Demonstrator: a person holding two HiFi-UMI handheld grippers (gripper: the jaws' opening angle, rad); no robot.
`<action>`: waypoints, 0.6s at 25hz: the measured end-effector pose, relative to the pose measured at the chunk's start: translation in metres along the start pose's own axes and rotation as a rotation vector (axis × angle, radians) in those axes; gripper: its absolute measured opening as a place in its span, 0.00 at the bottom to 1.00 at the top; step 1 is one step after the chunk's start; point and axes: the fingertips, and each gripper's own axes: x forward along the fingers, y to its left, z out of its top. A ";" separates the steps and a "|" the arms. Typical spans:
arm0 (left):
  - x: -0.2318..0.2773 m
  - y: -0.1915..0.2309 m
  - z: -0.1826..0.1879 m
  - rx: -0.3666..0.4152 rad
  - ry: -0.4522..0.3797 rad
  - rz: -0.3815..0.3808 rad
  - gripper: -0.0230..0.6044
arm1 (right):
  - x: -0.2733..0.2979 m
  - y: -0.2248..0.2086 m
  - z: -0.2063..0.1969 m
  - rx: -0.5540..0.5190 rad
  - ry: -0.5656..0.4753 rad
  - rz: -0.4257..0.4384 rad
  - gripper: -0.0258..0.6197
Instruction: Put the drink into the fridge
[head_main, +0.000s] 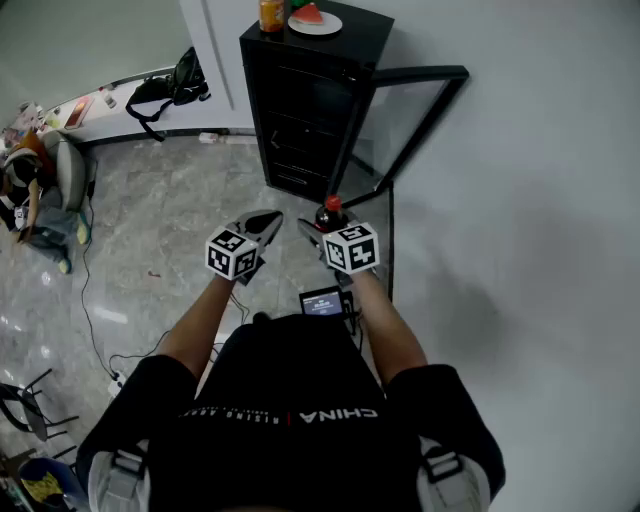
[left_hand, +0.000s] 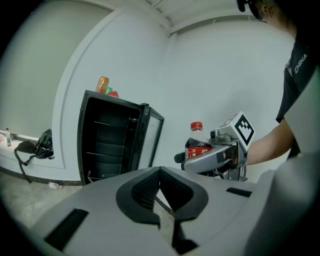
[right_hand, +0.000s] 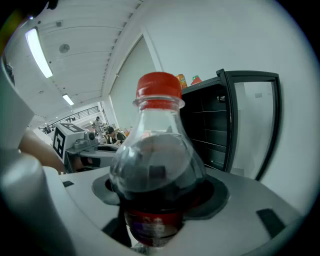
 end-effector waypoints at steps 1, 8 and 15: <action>-0.001 0.003 0.001 0.006 0.001 0.010 0.05 | 0.002 0.000 0.002 -0.004 -0.002 0.003 0.53; -0.003 0.008 0.003 0.013 -0.003 0.013 0.05 | 0.008 0.004 0.007 -0.048 0.010 0.010 0.53; -0.003 0.012 -0.005 -0.012 0.000 0.013 0.05 | 0.008 0.005 0.002 -0.003 0.003 0.024 0.53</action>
